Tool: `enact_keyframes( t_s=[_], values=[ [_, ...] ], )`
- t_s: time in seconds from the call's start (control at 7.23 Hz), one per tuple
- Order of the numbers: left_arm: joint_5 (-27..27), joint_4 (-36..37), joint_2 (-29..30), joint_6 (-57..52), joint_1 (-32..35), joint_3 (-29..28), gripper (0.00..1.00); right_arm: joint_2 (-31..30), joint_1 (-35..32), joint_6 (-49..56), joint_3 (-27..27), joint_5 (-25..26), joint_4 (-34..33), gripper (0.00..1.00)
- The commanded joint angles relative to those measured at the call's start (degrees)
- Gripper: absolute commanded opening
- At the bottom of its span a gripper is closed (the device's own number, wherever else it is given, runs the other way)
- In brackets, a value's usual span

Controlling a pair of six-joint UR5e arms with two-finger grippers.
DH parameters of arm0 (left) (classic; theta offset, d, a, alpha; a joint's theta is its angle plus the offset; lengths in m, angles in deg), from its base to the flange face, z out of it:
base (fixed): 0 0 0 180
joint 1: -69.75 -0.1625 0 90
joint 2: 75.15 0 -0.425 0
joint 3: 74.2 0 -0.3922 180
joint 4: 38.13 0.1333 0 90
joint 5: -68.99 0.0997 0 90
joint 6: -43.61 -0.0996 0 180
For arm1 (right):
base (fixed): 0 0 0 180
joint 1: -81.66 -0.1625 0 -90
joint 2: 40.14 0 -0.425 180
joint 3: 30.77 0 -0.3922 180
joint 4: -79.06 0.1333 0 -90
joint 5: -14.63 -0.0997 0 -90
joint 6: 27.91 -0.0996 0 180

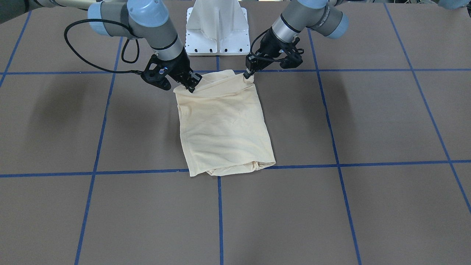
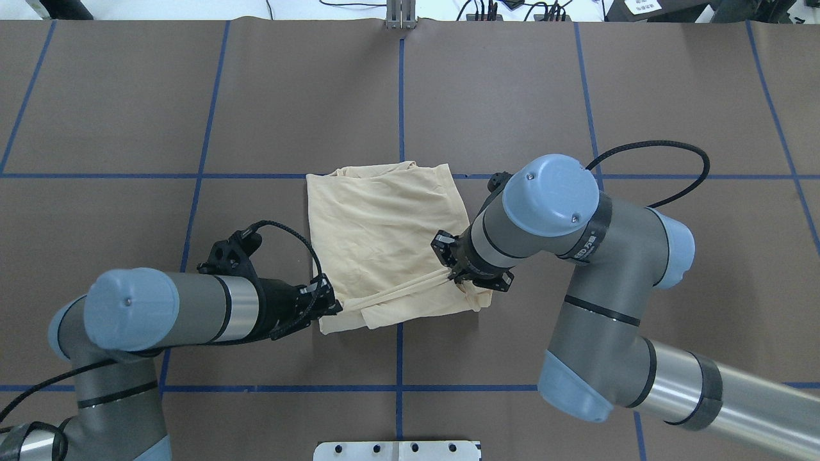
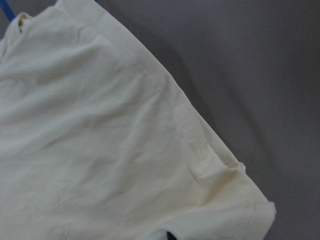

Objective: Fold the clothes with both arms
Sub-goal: 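Lift the near end with both grippers and fold it away from the robot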

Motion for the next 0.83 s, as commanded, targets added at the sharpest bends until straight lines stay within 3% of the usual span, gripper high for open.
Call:
enact_keyframes(
  t_s=[0.0,0.41,0.69],
  values=[
    [-5.69,6.61,4.40,-0.49,8.88,-1.08,0.00,3.05,-3.28,2.85,2.30,-0.05,-0.09,0.00],
    [-5.80,6.36,7.82,-7.70,15.06,-9.05,0.00,10.18,-5.04,3.29,10.21,-0.05,0.09,0.00],
    [-5.71,5.65,12.30,-7.70,15.59,-15.56,0.00,11.07,-7.24,3.29,15.39,0.04,6.03,0.00]
  ],
)
